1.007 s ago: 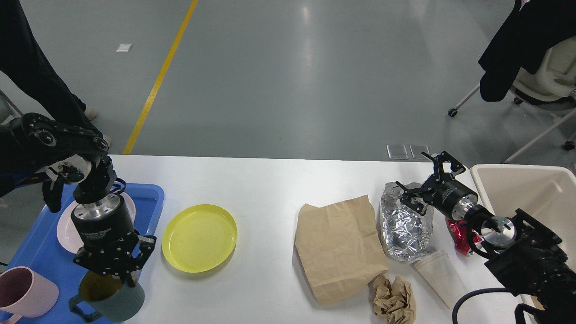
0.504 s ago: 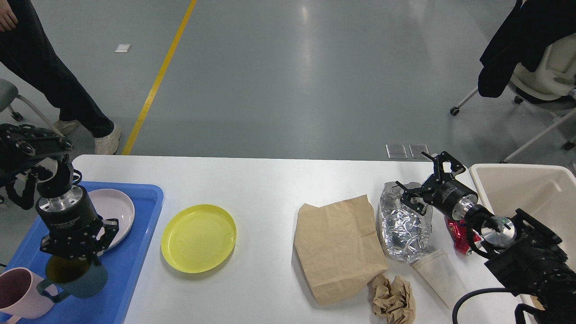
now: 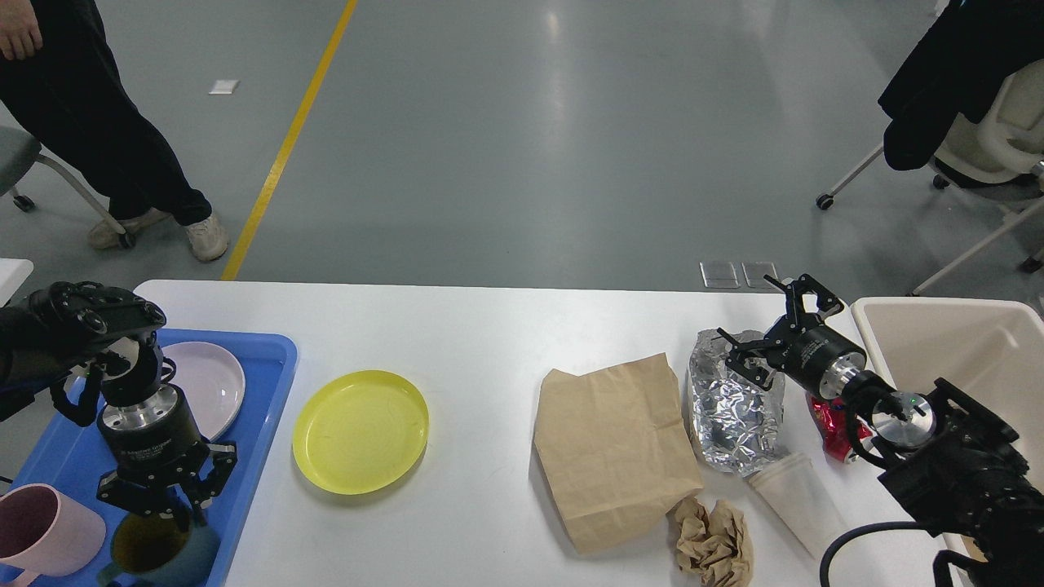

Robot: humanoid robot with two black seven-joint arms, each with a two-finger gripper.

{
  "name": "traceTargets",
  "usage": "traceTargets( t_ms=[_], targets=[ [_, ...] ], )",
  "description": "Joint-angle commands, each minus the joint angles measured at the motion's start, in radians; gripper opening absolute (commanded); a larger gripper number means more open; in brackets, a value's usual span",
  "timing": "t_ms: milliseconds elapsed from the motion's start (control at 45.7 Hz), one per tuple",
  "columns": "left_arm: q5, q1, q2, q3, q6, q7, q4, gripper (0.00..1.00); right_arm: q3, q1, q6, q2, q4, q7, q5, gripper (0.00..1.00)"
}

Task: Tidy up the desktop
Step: 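Carry the teal mug onto the blue tray and open the left gripper, then move the left gripper over the rim of the yellow plate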

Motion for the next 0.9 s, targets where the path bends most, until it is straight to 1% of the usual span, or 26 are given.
traceTargets(
  t_ms=[0,44,131,153,219,241,307,416,504,635,701,766,876],
  targets=[
    [0.0,-0.007,0.003,0.004,0.0,0.001,0.0,0.69,0.0,0.001,0.0,0.0,0.0,0.0,0.0,1.0],
    [0.0,-0.009,0.006,0.004,0.0,0.001,0.0,0.75,0.0,-0.001,0.0,-0.001,0.0,0.0,0.0,1.0],
    [0.0,-0.019,0.009,0.004,0.0,0.0,0.0,0.81,0.0,-0.001,0.0,0.0,0.0,0.0,0.0,1.0],
    [0.0,-0.024,0.01,0.004,0.0,-0.002,-0.002,0.83,0.0,-0.001,0.0,0.0,0.0,0.0,0.0,1.0],
    [0.0,-0.048,0.013,0.006,0.0,-0.002,-0.013,0.95,0.0,0.001,0.0,0.0,0.0,0.0,0.0,1.0],
    [0.002,-0.061,0.014,0.007,0.0,-0.002,-0.014,0.96,0.0,-0.001,0.0,0.0,0.0,0.0,0.0,1.0],
    [0.003,-0.113,0.015,0.03,0.0,-0.006,-0.022,0.96,0.0,0.001,0.0,0.0,0.0,0.0,0.0,1.0],
    [0.005,-0.245,0.018,0.081,0.0,-0.014,-0.036,0.96,0.0,-0.001,0.0,0.0,0.0,0.0,0.0,1.0],
    [0.019,-0.327,-0.008,0.095,0.0,-0.014,-0.036,0.96,0.0,-0.001,0.0,0.0,0.0,0.0,0.0,1.0],
    [0.16,-0.429,-0.147,0.084,0.0,-0.022,-0.034,0.95,0.0,0.001,0.0,0.0,0.0,0.0,0.0,1.0],
    [0.206,-0.467,-0.215,0.082,0.0,-0.046,-0.036,0.95,0.0,-0.001,0.0,0.0,0.0,0.0,0.0,1.0],
    [0.243,-0.489,-0.307,0.084,0.0,-0.077,-0.039,0.95,0.0,0.001,0.0,-0.001,0.0,0.0,0.0,1.0],
    [0.331,-0.489,-0.43,0.081,0.0,-0.088,-0.037,0.94,0.0,-0.001,0.0,0.0,0.0,0.0,0.0,1.0]
  ],
)
